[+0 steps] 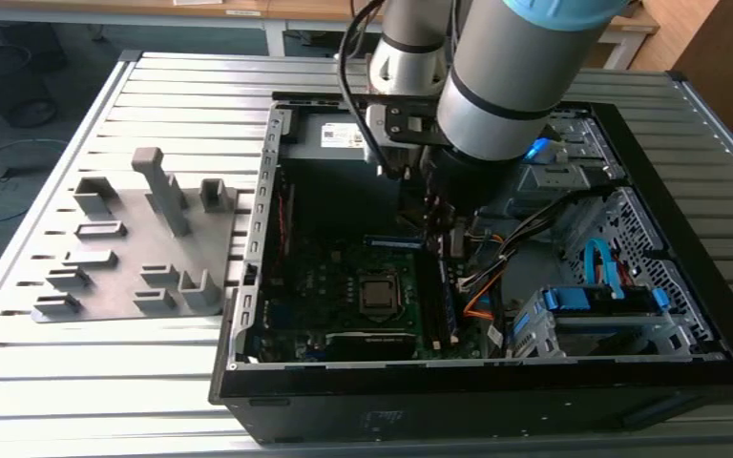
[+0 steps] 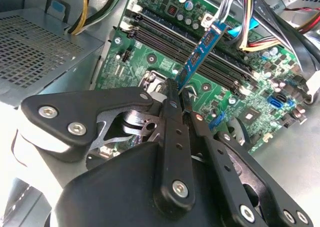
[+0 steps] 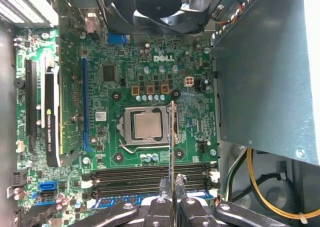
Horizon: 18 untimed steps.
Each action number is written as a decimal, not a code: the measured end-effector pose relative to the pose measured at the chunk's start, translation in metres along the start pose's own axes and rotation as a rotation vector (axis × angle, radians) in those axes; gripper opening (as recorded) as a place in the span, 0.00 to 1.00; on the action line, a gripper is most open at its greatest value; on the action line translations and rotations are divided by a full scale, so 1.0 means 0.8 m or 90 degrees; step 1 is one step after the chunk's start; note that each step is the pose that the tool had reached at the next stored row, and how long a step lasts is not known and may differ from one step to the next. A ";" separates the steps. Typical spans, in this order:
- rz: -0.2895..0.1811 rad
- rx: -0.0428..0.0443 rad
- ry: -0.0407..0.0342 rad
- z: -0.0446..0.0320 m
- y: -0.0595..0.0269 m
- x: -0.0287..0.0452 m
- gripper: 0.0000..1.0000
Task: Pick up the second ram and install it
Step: 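Pick up the second ram and move it above second insertion slot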
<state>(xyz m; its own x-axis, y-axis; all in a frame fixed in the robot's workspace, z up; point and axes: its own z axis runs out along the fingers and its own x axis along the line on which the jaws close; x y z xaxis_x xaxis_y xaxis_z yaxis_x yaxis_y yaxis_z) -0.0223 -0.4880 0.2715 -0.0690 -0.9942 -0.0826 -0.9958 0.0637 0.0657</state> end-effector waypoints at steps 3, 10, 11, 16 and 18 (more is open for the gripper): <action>0.000 0.0000 -0.0001 0.0070 0.000 0.0005 0.14; 0.000 0.0000 -0.0001 0.0221 -0.001 0.0017 0.14; 0.000 0.0000 0.0000 0.0225 -0.001 0.0018 0.14; 0.000 0.0023 0.0007 0.0233 0.011 0.0026 0.14; 0.000 0.0026 0.0006 0.0236 0.015 0.0028 0.14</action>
<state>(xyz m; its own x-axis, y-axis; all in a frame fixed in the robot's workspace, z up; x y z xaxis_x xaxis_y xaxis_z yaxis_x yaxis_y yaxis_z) -0.0354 -0.4879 0.2533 -0.0682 -0.9943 -0.0817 -0.9961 0.0632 0.0616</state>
